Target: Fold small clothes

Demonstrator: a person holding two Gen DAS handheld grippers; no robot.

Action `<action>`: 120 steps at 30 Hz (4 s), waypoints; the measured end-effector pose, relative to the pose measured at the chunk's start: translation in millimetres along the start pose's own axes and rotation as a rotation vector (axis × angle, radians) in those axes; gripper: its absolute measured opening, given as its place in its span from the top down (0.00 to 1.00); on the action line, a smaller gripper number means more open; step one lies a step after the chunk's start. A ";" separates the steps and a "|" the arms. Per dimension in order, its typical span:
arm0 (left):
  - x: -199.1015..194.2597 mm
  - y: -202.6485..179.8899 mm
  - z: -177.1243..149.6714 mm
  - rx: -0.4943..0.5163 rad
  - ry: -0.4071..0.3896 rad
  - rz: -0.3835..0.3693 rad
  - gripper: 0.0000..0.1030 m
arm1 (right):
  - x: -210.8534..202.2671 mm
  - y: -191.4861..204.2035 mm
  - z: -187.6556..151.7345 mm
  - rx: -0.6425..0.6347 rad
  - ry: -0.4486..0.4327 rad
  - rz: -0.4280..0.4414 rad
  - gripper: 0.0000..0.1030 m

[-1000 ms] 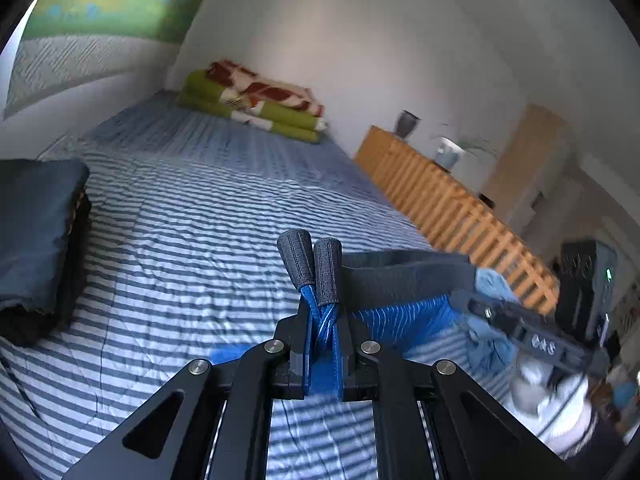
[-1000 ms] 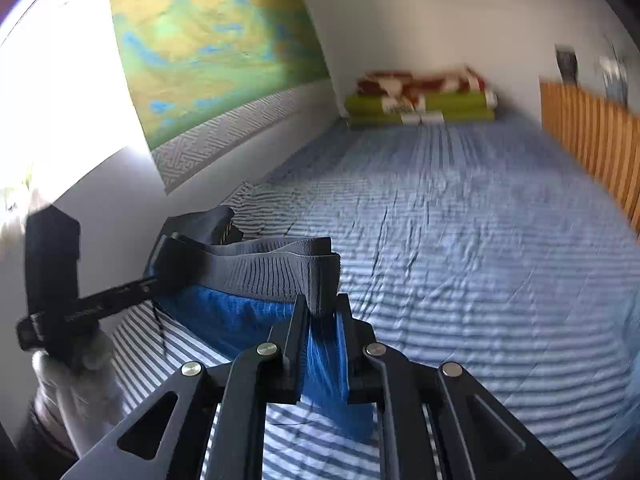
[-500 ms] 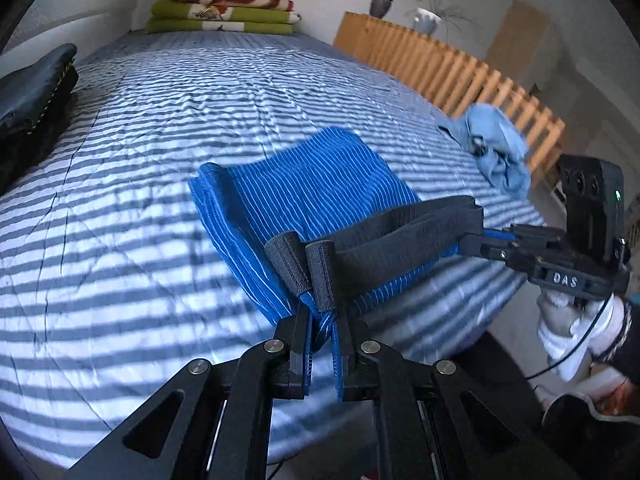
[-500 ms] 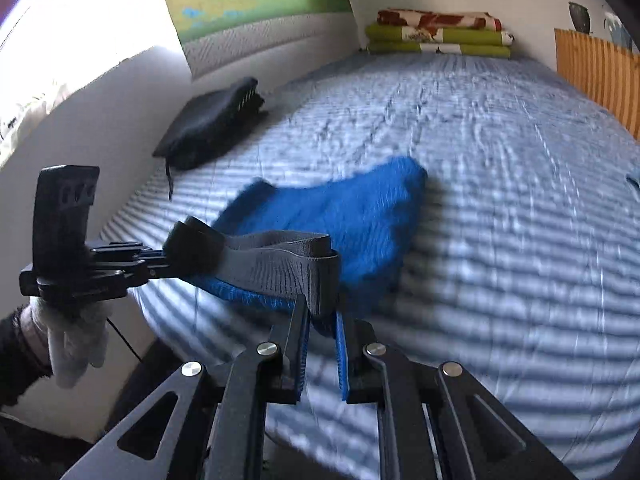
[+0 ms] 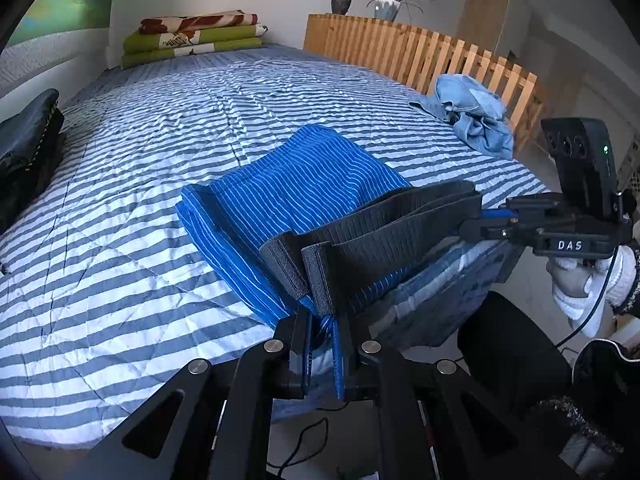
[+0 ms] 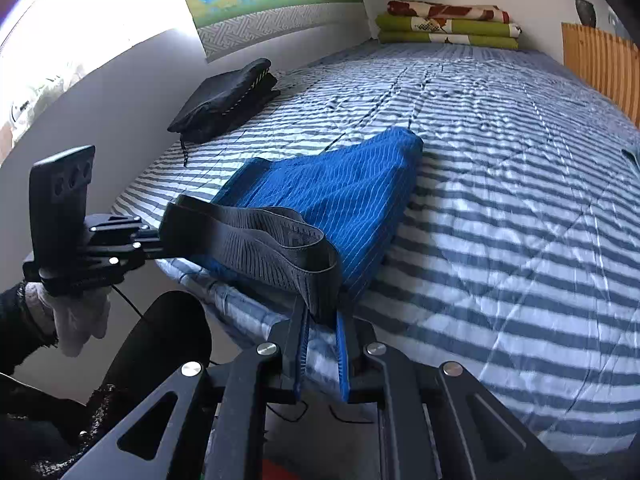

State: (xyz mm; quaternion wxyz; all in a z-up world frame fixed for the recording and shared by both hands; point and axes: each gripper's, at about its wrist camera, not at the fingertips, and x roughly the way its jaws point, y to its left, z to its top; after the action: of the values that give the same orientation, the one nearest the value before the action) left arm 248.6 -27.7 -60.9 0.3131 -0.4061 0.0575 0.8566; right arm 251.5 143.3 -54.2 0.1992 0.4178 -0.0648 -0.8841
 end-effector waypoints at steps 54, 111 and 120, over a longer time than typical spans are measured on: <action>85.2 103.9 92.9 -0.444 0.003 0.190 0.69 | 79.8 -64.6 87.5 0.182 0.183 -0.132 0.75; 104.4 85.7 91.1 -0.608 0.144 0.299 0.88 | 86.8 -67.6 91.5 0.328 0.141 -0.099 0.87; 30.0 26.8 106.3 -0.400 0.030 0.342 0.89 | 28.2 -35.4 88.1 0.235 0.030 -0.106 0.89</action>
State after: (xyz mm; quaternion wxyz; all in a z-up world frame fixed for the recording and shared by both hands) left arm 148.6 3.1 -16.5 0.0762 -0.4568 -0.0403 0.8854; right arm 157.4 159.6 -27.6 0.1028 0.4543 -0.1428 -0.8733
